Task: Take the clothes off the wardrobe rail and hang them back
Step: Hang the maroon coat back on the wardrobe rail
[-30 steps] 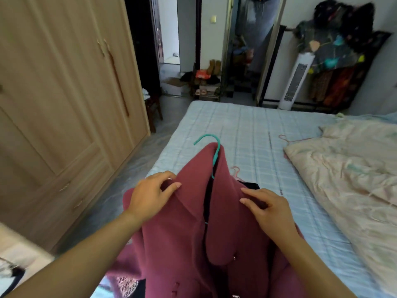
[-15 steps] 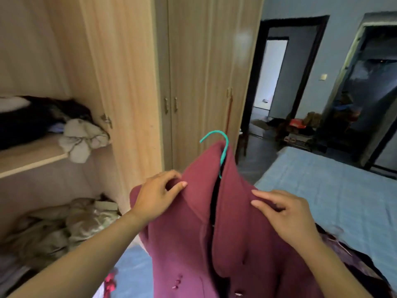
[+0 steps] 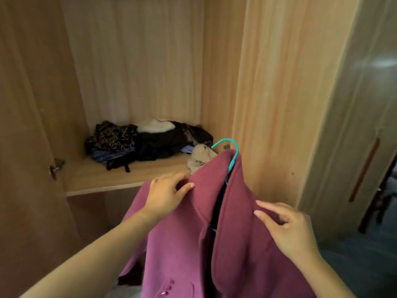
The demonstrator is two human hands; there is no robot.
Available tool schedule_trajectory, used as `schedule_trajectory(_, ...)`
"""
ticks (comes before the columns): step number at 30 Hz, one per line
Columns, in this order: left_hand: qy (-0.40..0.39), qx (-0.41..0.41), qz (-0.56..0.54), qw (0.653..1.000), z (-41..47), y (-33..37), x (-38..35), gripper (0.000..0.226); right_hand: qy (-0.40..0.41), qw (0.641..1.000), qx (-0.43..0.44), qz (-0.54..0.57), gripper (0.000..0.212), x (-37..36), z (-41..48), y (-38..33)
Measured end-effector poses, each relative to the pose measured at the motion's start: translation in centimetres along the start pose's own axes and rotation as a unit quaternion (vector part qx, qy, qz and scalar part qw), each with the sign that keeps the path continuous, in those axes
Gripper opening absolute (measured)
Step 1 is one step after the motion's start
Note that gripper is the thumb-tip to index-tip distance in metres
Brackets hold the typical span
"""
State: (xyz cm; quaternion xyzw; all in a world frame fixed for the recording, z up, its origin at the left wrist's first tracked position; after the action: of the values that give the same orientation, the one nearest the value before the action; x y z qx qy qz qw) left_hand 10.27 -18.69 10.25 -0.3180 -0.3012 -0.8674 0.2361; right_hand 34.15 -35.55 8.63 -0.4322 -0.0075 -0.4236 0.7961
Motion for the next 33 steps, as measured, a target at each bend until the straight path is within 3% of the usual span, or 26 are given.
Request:
schedule_trajectory(5,0.031,0.051,0.04,0.997,4.4,-9.4,2.1,0.05,-0.048,0.997,0.007,0.066,0.03,-10.5,8.2,1.2)
schedule_trajectory(12,0.096,0.093,0.089,0.987,12.0,-19.4,6.9,0.03,-0.118,0.985,0.046,0.114,0.025,-22.9,21.4,0.3)
schedule_trajectory(19,0.176,0.111,0.16,0.965,19.9,-24.2,14.1,0.038,-0.096,0.979,0.125,0.126,0.023,-30.5,33.9,-4.9)
schedule_trajectory(26,0.218,0.073,0.201,0.952,32.3,-28.5,22.4,0.015,-0.054,0.97,0.188,0.141,0.035,-35.4,47.8,-12.6)
schedule_trajectory(33,0.278,0.022,0.231,0.932,44.2,-32.6,30.8,0.022,0.016,0.969,0.242,0.056,0.015,-38.3,59.4,-21.1)
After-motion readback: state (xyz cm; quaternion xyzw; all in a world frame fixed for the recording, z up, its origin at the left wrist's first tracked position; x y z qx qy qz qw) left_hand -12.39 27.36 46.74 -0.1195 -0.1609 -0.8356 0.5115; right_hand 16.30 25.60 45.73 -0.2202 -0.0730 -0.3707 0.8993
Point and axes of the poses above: each hand's wrist, its own z-axis towards the middle knuckle, its own x-axis out of the back of the hand, y = z × x, the point moved 7 cm from there along z, towards the middle knuckle, and after that the axes turned 1 degree about -x, right-handed, at the moved point
